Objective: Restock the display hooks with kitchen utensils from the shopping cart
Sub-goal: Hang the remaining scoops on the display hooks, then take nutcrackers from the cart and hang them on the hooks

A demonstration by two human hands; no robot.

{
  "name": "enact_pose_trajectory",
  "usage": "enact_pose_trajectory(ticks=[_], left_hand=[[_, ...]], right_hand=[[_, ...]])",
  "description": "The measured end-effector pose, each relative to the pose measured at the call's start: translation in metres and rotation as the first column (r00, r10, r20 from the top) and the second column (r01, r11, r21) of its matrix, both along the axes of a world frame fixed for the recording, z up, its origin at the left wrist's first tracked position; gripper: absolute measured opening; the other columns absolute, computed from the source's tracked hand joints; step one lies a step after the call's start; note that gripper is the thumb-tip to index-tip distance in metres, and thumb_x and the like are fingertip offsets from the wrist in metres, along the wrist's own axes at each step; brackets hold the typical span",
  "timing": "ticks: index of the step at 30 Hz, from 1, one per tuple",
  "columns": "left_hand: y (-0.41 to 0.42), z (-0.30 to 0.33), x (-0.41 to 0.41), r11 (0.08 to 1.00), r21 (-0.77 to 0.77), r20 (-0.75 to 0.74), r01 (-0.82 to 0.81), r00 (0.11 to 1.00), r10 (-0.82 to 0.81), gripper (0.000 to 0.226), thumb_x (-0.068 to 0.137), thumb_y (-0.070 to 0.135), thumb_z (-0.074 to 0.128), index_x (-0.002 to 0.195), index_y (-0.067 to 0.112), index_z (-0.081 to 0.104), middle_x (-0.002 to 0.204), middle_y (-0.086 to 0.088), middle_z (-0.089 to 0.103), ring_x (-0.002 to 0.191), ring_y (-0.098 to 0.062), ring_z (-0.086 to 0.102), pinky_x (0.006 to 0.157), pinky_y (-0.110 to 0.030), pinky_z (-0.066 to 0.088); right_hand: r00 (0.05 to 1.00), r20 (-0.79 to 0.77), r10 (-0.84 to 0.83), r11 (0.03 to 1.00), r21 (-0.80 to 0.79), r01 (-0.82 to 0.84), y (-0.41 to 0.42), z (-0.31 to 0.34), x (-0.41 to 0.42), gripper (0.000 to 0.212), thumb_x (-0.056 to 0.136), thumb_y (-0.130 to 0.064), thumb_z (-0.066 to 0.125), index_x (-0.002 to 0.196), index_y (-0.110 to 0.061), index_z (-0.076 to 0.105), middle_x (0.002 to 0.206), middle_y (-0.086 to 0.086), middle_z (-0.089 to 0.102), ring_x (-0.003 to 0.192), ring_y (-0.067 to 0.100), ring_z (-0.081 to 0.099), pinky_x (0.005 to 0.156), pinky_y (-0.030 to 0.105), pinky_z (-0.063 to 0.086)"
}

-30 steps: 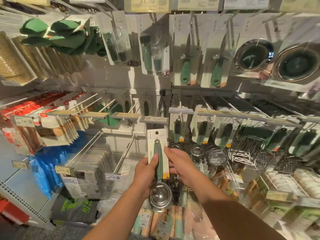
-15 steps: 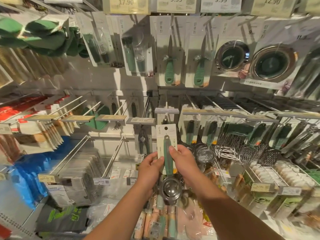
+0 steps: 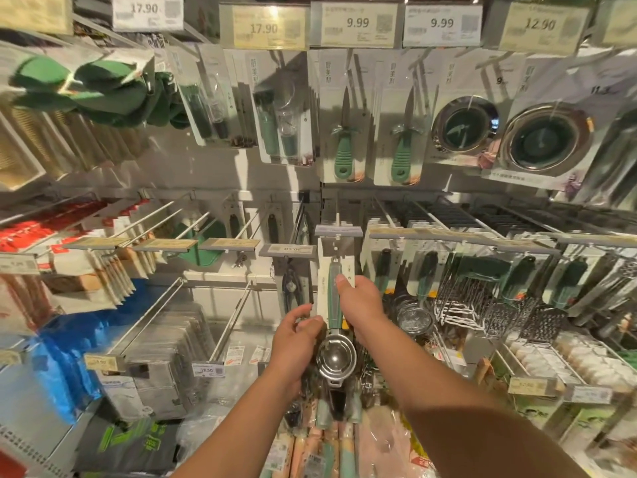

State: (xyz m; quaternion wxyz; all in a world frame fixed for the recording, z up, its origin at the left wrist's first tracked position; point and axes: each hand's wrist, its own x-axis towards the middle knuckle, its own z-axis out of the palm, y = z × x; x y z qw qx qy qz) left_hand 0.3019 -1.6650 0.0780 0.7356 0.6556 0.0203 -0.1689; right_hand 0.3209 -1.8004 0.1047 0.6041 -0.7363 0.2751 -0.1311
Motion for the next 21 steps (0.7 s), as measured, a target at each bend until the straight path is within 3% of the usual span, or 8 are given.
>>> enact_pose_trajectory(ticks=[5,10,13,14,16,18,21], left_hand=[[0.006,0.004,0.001,1.000,0.008,-0.012,0.005,1.000,-0.004,0.028,0.100,0.019,0.066,0.126,0.028,0.059,0.111,0.000,0.069,0.104,-0.015,0.066,0.107,-0.043,0.050],[0.019,-0.007,0.001,0.998,0.051,-0.027,0.022,0.999,-0.020,0.028,0.101,0.022,0.066,0.127,0.031,0.059,0.120,0.003,0.066,0.111,-0.013,0.062,0.102,-0.040,0.049],[0.023,-0.016,0.002,0.993,0.108,-0.052,0.042,0.998,-0.036,0.027,0.102,0.024,0.066,0.127,0.029,0.061,0.123,0.000,0.066,0.109,-0.014,0.062,0.094,-0.038,0.052],[0.024,-0.019,0.000,0.991,0.119,-0.064,0.059,0.997,-0.052,0.026,0.102,0.024,0.066,0.127,0.029,0.061,0.124,-0.001,0.066,0.108,-0.014,0.063,0.092,-0.037,0.053],[0.023,-0.025,-0.003,0.981,0.167,-0.082,0.103,0.993,-0.091,0.027,0.101,0.026,0.066,0.127,0.030,0.062,0.131,-0.003,0.065,0.116,-0.021,0.062,0.101,-0.043,0.052],[0.019,-0.030,-0.007,0.960,0.226,-0.092,0.167,0.984,-0.150,0.028,0.100,0.029,0.066,0.128,0.030,0.062,0.135,-0.003,0.062,0.123,-0.028,0.060,0.108,-0.050,0.048],[0.003,-0.034,-0.017,0.913,0.289,-0.099,0.290,0.957,-0.272,0.018,0.101,0.029,0.065,0.119,0.029,0.065,0.131,-0.005,0.065,0.120,-0.030,0.062,0.108,-0.049,0.049]], right_hand=[[0.995,-0.080,-0.067,0.997,0.020,0.068,-0.006,0.000,0.021,0.058,0.104,-0.046,0.054,0.139,0.000,0.055,0.143,0.018,0.057,0.130,0.039,0.053,0.110,0.048,0.046],[0.974,-0.221,-0.046,0.992,0.102,0.070,-0.002,-0.030,-0.002,0.065,0.105,-0.045,0.053,0.148,0.002,0.044,0.150,0.018,0.051,0.136,0.039,0.049,0.106,0.044,0.043],[0.968,-0.246,-0.060,0.987,0.127,0.094,-0.003,-0.047,-0.025,0.050,0.106,-0.043,0.053,0.128,0.001,0.062,0.116,0.014,0.065,0.113,0.032,0.061,0.098,0.037,0.047],[0.965,-0.247,-0.087,0.984,0.131,0.123,-0.003,-0.050,-0.034,0.044,0.105,-0.043,0.054,0.118,-0.003,0.066,0.108,0.013,0.068,0.106,0.031,0.064,0.099,0.041,0.051],[0.961,-0.240,-0.138,0.976,0.132,0.173,-0.006,-0.053,-0.051,0.031,0.105,-0.042,0.055,0.095,-0.015,0.066,0.098,0.009,0.069,0.098,0.030,0.068,0.095,0.046,0.056],[0.960,-0.228,-0.161,0.977,0.103,0.189,-0.011,-0.058,-0.068,0.033,0.105,-0.039,0.055,0.086,-0.014,0.065,0.088,0.007,0.067,0.085,0.027,0.066,0.083,0.043,0.055],[0.957,-0.163,-0.241,0.959,0.108,0.260,-0.025,-0.073,-0.109,0.034,0.101,-0.038,0.059,0.078,-0.013,0.065,0.080,0.007,0.063,0.077,0.023,0.060,0.067,0.037,0.047]])
